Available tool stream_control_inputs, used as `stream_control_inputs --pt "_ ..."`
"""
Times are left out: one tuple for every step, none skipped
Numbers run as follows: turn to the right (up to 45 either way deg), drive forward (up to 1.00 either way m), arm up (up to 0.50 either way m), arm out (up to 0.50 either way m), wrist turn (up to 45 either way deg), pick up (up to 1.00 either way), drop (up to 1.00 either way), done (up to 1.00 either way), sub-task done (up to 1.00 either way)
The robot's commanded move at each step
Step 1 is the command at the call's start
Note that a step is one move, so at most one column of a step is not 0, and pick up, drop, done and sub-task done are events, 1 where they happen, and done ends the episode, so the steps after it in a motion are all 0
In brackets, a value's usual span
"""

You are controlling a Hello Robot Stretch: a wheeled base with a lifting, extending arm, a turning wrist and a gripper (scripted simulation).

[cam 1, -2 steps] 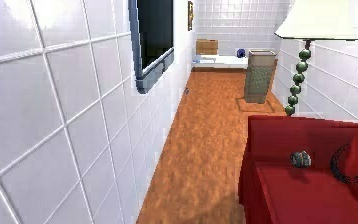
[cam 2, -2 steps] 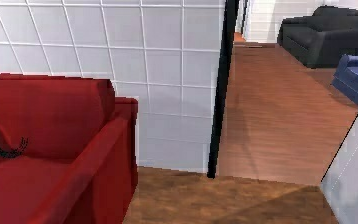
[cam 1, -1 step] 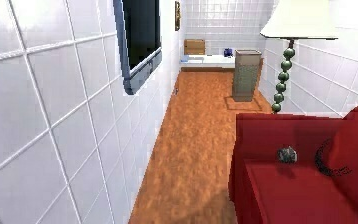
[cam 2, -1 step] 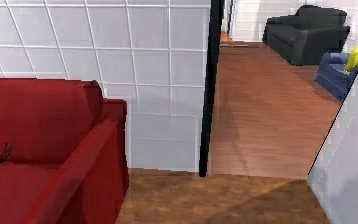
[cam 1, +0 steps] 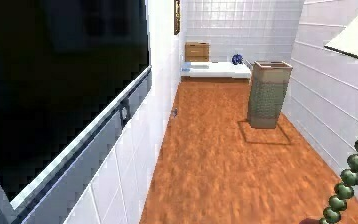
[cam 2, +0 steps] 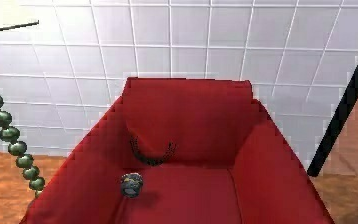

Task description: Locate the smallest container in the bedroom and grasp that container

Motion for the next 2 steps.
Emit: stream_control_inputs --pt "0.0 0.65 0.0 0.0 0.0 0.0 0.0 0.0 0.0" --pt "18.0 0.0 0.0 0.0 0.0 0.0 0.0 0.0 0.0"
